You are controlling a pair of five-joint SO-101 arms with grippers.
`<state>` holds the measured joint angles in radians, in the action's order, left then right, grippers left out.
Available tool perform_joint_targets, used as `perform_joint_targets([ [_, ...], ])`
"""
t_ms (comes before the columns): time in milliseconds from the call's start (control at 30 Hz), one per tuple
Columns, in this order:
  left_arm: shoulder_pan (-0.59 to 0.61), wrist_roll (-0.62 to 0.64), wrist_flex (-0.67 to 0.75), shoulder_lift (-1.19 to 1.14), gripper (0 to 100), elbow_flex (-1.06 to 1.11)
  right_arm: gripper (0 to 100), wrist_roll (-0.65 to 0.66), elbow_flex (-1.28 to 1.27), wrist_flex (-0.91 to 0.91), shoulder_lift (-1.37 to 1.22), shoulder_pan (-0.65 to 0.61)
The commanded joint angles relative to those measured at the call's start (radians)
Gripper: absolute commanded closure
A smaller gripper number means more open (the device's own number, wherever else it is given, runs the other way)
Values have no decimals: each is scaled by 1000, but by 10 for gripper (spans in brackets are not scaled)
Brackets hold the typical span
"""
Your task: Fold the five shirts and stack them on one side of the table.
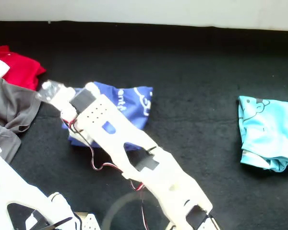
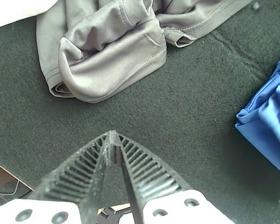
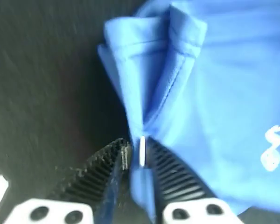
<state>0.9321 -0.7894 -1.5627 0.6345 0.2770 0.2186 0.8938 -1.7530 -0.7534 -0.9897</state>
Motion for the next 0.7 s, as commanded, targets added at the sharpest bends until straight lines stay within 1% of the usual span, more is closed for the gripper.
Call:
perform_joint_targets([
  [0, -12, -5, 15, 27, 992, -5, 783, 14, -87, -12, 156, 1],
  [133, -15, -5, 15, 27, 992, -4, 775, 20, -101, 5, 248, 25],
  [233, -16, -5, 15, 27, 992, -4, 793, 61, -107, 99, 249, 88],
  [300, -16, -5, 15, 27, 992, -4, 880, 58, -110, 220, 222, 133],
  [367, -16, -5, 15, 27, 992, -4, 998, 60, -105, 351, 163, 173],
  [433, -16, -5, 15, 27, 992, -4, 972, 60, -101, 466, 90, 199],
  [533, -16, -5, 15, 27, 992, -7, 993, 60, -79, 613, -21, 213],
  [667, -15, -5, 15, 27, 992, -10, 992, 63, 8, 684, -165, 199],
])
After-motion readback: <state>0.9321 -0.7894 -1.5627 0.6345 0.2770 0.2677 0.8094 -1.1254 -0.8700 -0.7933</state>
